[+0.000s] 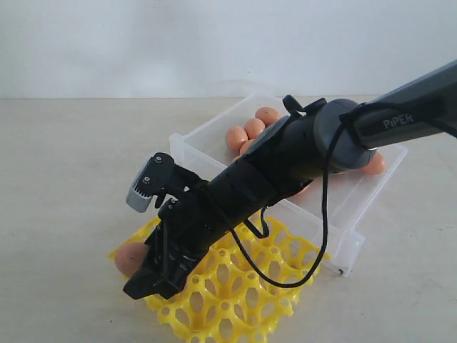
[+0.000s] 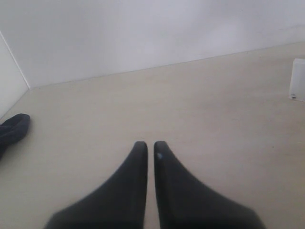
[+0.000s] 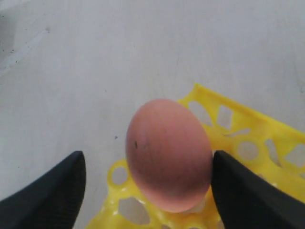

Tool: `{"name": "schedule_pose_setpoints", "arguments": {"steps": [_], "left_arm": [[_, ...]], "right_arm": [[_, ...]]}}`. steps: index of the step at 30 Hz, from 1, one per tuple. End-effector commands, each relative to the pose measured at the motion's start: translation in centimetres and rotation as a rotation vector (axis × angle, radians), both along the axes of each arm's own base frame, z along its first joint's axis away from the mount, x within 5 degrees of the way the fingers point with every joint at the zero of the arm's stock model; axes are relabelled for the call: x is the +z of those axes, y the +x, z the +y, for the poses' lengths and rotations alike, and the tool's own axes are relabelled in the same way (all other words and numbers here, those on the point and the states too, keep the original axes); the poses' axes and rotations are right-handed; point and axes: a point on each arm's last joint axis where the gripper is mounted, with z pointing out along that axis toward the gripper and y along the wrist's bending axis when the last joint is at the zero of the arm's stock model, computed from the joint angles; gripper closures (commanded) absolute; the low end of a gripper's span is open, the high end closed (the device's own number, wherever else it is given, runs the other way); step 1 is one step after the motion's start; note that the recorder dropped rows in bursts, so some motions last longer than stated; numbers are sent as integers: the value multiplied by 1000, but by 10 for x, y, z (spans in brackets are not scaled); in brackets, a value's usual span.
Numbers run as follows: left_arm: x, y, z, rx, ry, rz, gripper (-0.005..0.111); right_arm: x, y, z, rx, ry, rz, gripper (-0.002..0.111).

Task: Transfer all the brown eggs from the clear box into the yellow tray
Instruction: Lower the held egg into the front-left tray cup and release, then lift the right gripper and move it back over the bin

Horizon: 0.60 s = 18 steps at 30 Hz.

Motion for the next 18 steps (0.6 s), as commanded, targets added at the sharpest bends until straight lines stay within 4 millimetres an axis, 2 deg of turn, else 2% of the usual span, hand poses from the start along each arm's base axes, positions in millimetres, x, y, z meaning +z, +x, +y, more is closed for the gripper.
{"name": "schedule_pose_setpoints", "arguments": {"steps": [1,6,10,15,17,18], "left_arm": [[-1,0,0,3,-7,0,103],[-1,0,0,3,-7,0,103],[-1,0,0,3,-7,0,103],[-1,0,0,3,-7,0,103],[-1,0,0,3,-7,0,103],[-1,0,0,3,-7,0,103]], "right_arm": [[3,3,-1,-25,-4,-21,40],[6,7,-2,-51,-21,-70,40],[24,15,-6,-128,-40,-179,40],[69,13,-11,-161,11,-290,41],[91,15,-16,-244,22,-349,48],[100,18,-20,-304,17,-384,55]]}}
